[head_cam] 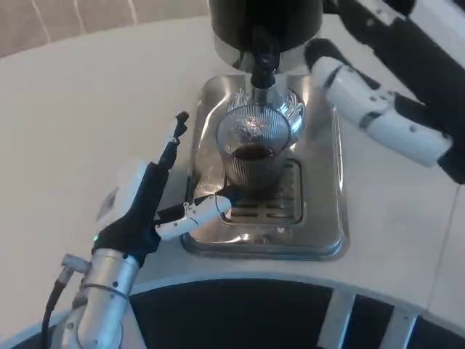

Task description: Grasp the cup under the faucet to collect the drink, then remove the cup.

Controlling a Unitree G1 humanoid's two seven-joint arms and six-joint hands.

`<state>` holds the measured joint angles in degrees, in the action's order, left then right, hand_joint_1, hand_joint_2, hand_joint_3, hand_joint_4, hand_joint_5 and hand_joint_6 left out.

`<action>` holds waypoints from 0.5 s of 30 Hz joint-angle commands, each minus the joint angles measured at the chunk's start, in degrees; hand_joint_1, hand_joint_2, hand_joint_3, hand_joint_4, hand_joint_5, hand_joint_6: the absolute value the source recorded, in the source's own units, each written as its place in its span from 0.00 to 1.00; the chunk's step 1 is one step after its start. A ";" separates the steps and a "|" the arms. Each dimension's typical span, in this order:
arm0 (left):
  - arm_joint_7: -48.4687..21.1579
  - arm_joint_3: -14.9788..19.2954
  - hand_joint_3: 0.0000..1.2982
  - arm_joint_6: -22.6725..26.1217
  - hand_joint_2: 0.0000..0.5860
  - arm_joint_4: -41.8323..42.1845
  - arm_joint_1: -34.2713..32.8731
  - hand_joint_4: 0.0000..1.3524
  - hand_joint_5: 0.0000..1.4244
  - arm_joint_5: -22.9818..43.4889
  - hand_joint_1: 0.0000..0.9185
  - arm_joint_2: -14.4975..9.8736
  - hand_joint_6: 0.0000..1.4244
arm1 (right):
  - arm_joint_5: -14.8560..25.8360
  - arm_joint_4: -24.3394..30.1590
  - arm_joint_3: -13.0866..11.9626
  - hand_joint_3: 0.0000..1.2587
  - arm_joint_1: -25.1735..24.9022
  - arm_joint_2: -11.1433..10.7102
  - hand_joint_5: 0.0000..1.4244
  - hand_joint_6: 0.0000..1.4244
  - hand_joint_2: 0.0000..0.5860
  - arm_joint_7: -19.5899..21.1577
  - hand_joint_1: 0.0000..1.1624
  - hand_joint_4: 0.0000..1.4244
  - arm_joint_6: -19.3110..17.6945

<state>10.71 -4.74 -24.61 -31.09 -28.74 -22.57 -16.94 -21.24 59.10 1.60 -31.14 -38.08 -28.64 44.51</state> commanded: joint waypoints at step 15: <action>0.55 -0.26 0.05 -0.67 0.13 -3.75 -2.66 0.01 0.06 0.64 0.38 0.18 0.11 | -9.64 0.90 -20.57 0.00 22.07 14.98 0.00 0.01 0.96 -15.69 0.03 0.00 -24.46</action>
<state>10.72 -5.07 -24.71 -33.73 -30.85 -22.55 -16.93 -29.83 59.09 -16.52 -11.42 -26.26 -42.05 23.96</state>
